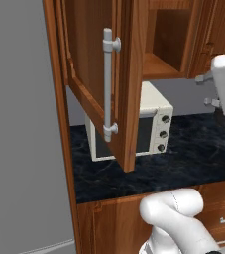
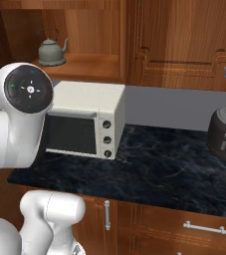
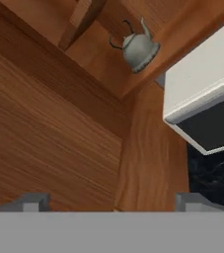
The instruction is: Open the cabinet, pick the kettle from the cabinet, and place it in the sink.
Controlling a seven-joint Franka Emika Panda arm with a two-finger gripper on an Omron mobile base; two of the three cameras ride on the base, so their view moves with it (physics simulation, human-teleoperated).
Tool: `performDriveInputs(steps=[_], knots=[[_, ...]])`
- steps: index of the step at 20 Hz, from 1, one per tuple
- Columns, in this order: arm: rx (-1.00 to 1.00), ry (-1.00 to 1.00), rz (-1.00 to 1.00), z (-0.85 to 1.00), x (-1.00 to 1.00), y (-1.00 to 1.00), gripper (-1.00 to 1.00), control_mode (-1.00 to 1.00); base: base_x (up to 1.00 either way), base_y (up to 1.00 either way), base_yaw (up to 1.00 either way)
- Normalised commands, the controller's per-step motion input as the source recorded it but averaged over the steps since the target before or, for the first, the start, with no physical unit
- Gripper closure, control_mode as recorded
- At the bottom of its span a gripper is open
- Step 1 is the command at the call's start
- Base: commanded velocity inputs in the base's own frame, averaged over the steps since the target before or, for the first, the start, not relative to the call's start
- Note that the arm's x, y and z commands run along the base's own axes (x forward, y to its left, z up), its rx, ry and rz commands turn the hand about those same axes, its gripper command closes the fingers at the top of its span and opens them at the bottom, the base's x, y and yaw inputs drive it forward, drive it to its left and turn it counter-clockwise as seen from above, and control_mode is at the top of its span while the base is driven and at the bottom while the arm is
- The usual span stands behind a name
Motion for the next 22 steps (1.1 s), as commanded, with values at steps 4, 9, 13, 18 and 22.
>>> performDriveInputs(steps=[4, 9, 13, 18, 22], knots=[[-0.16, -0.09, -0.02, -0.06, 0.44, 0.02, -1.00, -1.00, 0.00, 0.00, 0.00], [-0.16, -0.29, 0.00, -0.01, 0.33, 0.06, -1.00, -1.00, 0.00, 0.00, 0.00], [-0.24, -0.26, -0.02, 0.00, 0.30, 0.00, -1.00, -1.00, 0.00, 0.00, 0.00], [-0.26, -0.07, -0.06, 0.01, 0.30, 0.00, -1.00, -1.00, 0.00, 0.00, 0.00], [-0.29, 0.06, -0.13, 0.08, 0.38, 0.07, -1.00, -1.00, 0.00, 0.00, 0.00]])
